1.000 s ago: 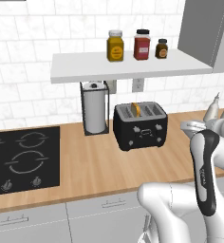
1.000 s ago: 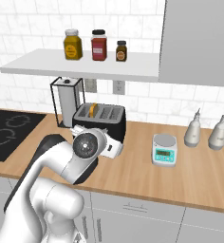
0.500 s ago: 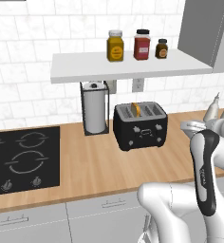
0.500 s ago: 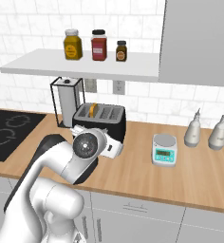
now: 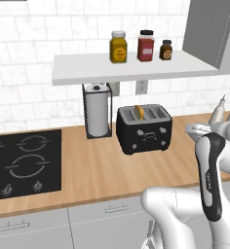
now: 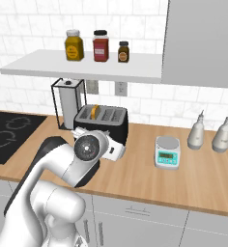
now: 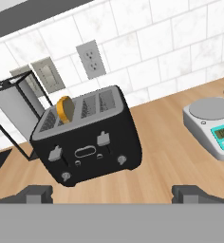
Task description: Start the toaster. Once the lever pops up, take the bread to the plate on the dining counter.
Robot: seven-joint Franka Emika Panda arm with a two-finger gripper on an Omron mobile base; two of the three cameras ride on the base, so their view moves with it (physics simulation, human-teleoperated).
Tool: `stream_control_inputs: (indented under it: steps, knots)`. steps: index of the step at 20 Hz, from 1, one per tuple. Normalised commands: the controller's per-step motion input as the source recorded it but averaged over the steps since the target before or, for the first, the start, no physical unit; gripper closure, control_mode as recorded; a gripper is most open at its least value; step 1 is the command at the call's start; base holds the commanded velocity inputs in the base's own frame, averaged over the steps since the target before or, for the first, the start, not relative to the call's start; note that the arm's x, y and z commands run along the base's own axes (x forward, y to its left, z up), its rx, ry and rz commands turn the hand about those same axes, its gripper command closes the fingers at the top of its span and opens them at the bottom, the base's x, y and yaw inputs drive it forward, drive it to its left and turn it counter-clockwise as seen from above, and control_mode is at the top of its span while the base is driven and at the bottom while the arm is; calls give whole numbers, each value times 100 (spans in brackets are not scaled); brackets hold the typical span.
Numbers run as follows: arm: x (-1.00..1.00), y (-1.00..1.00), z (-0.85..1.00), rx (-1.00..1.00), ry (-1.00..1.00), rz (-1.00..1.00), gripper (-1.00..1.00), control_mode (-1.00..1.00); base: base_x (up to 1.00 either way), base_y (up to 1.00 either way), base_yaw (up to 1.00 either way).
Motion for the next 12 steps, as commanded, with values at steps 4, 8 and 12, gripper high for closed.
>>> stream_control_inputs:
  steps: [4,8,12]
  knots:
    - [0,0,0,0,0,0,-100,-100,0,0,0]
    - [0,0,0,0,0,0,-100,-100,0,0,0]
    - [0,0,0,0,0,0,-100,-100,0,0,0]
